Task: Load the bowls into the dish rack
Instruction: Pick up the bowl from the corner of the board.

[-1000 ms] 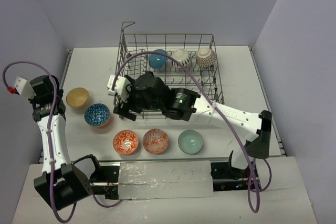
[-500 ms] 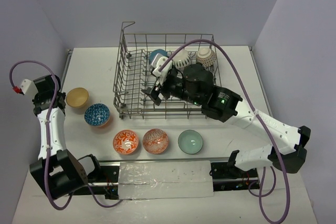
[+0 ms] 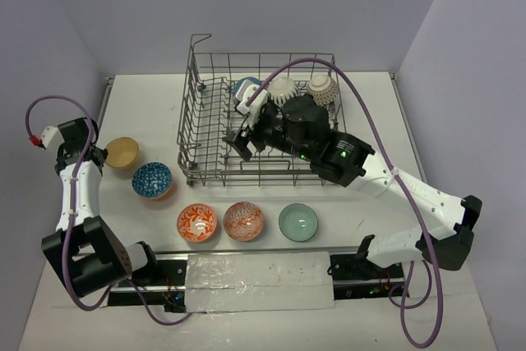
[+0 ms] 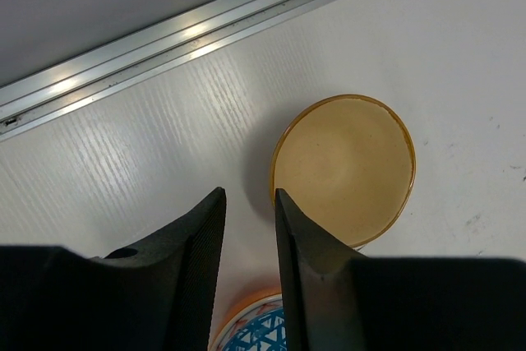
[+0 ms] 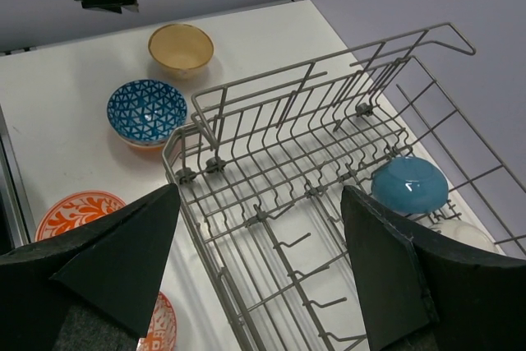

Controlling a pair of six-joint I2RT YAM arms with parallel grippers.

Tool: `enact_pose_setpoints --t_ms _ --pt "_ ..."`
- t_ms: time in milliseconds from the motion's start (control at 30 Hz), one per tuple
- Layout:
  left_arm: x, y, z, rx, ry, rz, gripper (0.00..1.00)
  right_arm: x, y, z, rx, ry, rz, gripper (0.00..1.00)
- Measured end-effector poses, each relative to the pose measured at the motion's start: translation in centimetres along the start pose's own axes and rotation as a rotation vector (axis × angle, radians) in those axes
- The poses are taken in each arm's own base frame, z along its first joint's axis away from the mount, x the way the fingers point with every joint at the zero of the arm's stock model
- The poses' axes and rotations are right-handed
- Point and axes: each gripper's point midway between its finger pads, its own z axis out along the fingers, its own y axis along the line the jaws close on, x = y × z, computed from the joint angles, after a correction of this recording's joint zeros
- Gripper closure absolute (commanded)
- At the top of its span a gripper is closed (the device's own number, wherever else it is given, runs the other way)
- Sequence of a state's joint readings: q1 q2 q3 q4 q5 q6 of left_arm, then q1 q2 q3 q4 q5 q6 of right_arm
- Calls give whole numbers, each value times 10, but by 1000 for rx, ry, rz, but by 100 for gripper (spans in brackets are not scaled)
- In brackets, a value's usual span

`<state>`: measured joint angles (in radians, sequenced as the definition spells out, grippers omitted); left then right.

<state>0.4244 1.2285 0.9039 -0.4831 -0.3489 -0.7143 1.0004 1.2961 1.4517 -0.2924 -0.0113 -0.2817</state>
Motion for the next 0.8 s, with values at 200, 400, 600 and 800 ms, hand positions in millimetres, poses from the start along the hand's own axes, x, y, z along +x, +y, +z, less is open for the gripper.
enact_pose_setpoints --t_ms 200,400,600,800 --pt "9 -4 6 17 40 28 60 3 1 2 -4 9 1 13" --pt "18 -8 10 42 83 57 60 4 1 2 -4 14 0 13" --pt "21 -17 15 81 96 68 59 10 4 8 -14 31 0 13" --pt "32 -18 22 82 140 85 59 12 6 10 -25 36 0 13"
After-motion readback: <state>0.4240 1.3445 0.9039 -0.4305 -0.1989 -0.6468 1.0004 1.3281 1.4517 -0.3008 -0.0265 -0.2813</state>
